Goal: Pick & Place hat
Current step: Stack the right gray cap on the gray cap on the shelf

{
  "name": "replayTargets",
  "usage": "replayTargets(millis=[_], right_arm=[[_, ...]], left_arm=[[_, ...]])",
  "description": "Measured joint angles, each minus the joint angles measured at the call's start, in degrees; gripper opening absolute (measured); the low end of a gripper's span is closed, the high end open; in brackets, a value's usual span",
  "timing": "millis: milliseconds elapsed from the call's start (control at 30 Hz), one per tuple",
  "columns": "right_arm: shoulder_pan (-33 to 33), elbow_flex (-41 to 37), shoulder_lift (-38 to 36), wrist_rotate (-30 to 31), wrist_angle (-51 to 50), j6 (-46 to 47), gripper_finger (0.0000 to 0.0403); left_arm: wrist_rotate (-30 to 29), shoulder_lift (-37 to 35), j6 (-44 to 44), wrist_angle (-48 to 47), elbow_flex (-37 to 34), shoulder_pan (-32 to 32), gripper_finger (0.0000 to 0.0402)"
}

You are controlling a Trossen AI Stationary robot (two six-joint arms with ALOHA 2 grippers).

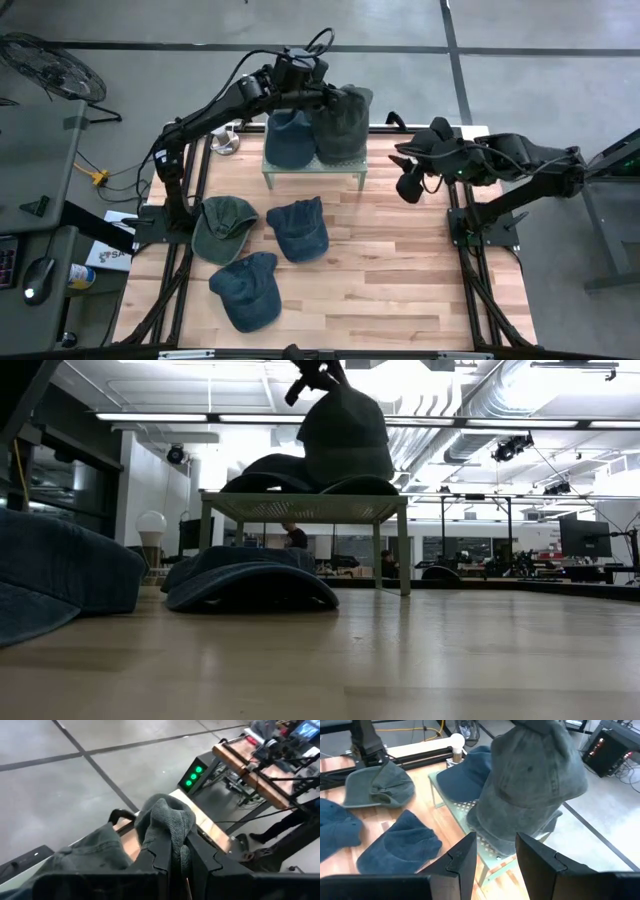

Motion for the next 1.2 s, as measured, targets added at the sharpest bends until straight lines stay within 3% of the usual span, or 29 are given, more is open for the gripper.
replayTargets(millis=[300, 600, 867, 1200], right_arm=[[-4.68, 0.00, 0.67, -0.53, 2.17, -3.61, 0.0129], [-10.19, 0.00, 2.49, -5.08, 7.07, -8.02, 0.0129], [-15.10, 0.00, 6.68, -10.62, 10.08, -11.02, 0.0129], [-20.35, 0.00, 9.70, -19.81, 13.66, -10.84, 0.0129]], left_arm=[[-2.70, 2.21, -0.57, -1.15, 0.02, 0.04, 0.0027], [-5.60, 5.53, -1.18, -2.33, 0.00, 0.72, 0.0027], [-7.32, 6.99, -1.64, -3.87, -0.02, 0.68, 0.0039], [-5.40, 8.00, -2.10, -5.74, -0.02, 0.68, 0.0050]])
